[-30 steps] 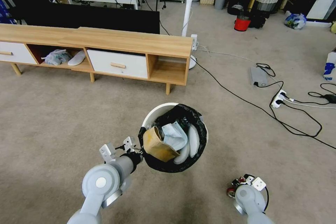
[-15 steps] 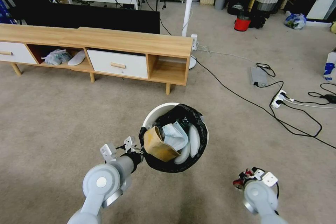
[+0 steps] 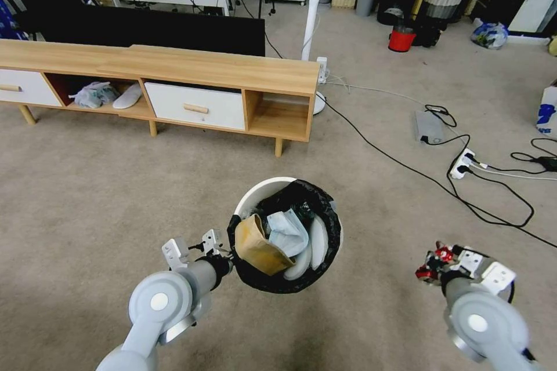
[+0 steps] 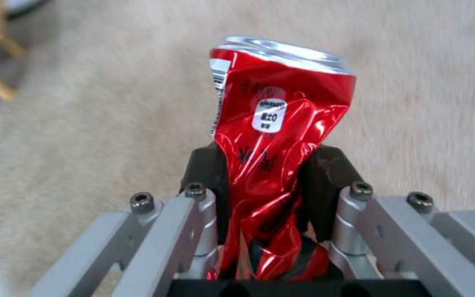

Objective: Pick up the trash bin and place the garbage on the floor into it.

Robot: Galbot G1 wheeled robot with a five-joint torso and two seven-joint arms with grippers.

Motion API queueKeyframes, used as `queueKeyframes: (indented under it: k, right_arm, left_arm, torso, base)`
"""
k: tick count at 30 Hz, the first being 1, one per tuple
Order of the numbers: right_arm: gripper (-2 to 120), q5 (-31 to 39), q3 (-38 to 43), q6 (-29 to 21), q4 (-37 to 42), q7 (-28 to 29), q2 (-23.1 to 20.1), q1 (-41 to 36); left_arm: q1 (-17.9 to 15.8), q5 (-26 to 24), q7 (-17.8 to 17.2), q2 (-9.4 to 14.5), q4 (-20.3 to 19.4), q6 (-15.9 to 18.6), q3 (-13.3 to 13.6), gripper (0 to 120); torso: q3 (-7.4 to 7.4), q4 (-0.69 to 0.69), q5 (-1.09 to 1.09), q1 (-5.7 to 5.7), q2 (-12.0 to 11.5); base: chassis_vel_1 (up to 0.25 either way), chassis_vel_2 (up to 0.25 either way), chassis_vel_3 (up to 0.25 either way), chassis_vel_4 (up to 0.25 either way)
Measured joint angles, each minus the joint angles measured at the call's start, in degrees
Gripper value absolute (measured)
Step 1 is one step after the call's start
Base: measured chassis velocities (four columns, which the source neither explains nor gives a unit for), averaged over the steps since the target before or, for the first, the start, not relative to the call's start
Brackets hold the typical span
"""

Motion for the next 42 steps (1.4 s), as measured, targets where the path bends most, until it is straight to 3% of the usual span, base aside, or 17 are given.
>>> queueKeyframes:
  k: [1,16,24,33,37,42]
  right_arm:
    - [25,0.0,2.06,-0.27,3.95,-0.74,-1.59,-2.82]
    - [25,4.99,12.95,-2.48,19.83,-4.8,-10.45,-10.42]
    - [25,8.52,16.12,-3.89,20.3,-6.26,-13.67,-12.19]
    - [25,7.49,18.59,-4.97,20.03,-15.44,-15.58,-13.65]
    - [25,7.31,18.68,-4.98,20.0,-16.56,-15.76,-13.64]
    - [25,6.77,17.91,-5.2,19.87,-22.55,-16.52,-12.24]
  left_arm:
    - [-0.28,-0.64,-0.42,-0.07,0.52,-0.02,0.45,0]
    - [0.29,-0.71,-1.56,-2.44,2.12,0.1,1.07,0]
    - [-0.37,-1.24,-1.88,-2.17,2.88,0.23,2.44,0]
    - [-1.71,-2.82,-2.22,-1.9,3.74,0.44,4.74,0]
    - [-1.99,-2.86,-2.24,-2.06,3.89,0.49,5.19,0]
    - [-3.94,-2.97,-2.26,-2.87,4.86,0.76,8.23,0]
  torso:
    - [0.0,-0.03,-0.01,0.0,0.0]
    - [0.0,0.01,-0.02,0.0,0.0]
    - [0.0,-0.02,0.0,0.0,0.0]
    - [0.0,-0.01,0.0,0.0,0.0]
    - [0.0,-0.01,0.0,0.0,0.0]
    - [0.0,-0.01,0.0,0.0,0.0]
  base:
    - [0.0,0.0,0.0,0.0]
    - [0.0,0.0,0.0,0.0]
    - [0.0,0.0,0.0,0.0]
    - [0.0,0.0,0.0,0.0]
    - [0.0,0.0,0.0,0.0]
    - [0.0,0.0,0.0,0.0]
